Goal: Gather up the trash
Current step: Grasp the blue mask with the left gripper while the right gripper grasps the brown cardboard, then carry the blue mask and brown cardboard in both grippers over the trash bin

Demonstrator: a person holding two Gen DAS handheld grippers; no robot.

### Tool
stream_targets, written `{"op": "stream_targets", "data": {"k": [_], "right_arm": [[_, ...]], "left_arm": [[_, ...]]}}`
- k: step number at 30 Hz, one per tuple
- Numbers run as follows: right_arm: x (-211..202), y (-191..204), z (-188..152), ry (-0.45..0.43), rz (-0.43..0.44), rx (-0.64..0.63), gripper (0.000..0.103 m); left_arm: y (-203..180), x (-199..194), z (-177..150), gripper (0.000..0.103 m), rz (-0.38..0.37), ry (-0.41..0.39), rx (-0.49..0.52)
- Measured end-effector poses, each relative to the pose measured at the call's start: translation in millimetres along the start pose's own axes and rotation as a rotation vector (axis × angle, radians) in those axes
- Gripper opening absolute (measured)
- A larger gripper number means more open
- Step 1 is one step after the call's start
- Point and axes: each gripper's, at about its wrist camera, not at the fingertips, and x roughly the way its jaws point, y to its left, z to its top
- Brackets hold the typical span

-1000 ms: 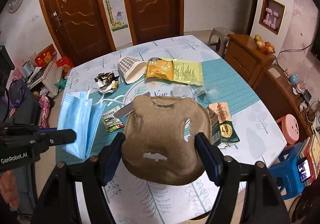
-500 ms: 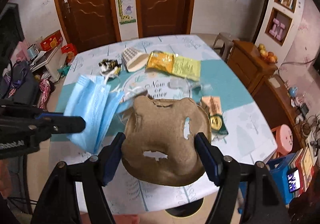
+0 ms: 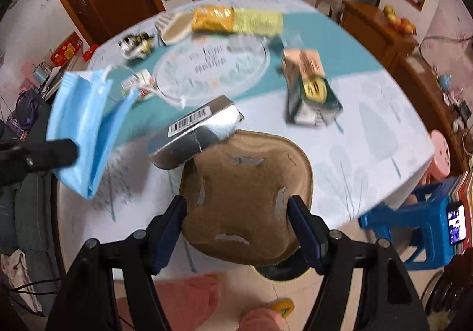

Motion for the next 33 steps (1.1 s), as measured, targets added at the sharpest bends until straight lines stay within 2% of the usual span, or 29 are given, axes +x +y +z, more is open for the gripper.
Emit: {"op": "stream_targets", "data": {"k": [10, 13, 19, 33], "right_arm": [[16.9, -32.2, -33.6, 0.075, -0.093, -0.016, 0.071], [14.7, -42.4, -42.4, 0.063, -0.071, 0.007, 0.07], [7.0, -48.1, -51.8, 0.029, -0.115, -0.024, 0.07], [12.3, -72.9, -81.8, 0.047, -0.026, -0.006, 0.07]], "left_arm": [[-27.4, 27.9, -11.0, 0.004, 0.004, 0.048, -0.002], [-36.0, 36.1, -16.4, 0.004, 0.002, 0.058, 0.0], [-51.6, 49.2, -29.2, 0.004, 0.003, 0.071, -0.009], [-74.0, 53.4, -72.4, 0.004, 0.015, 0.037, -0.088]]}}
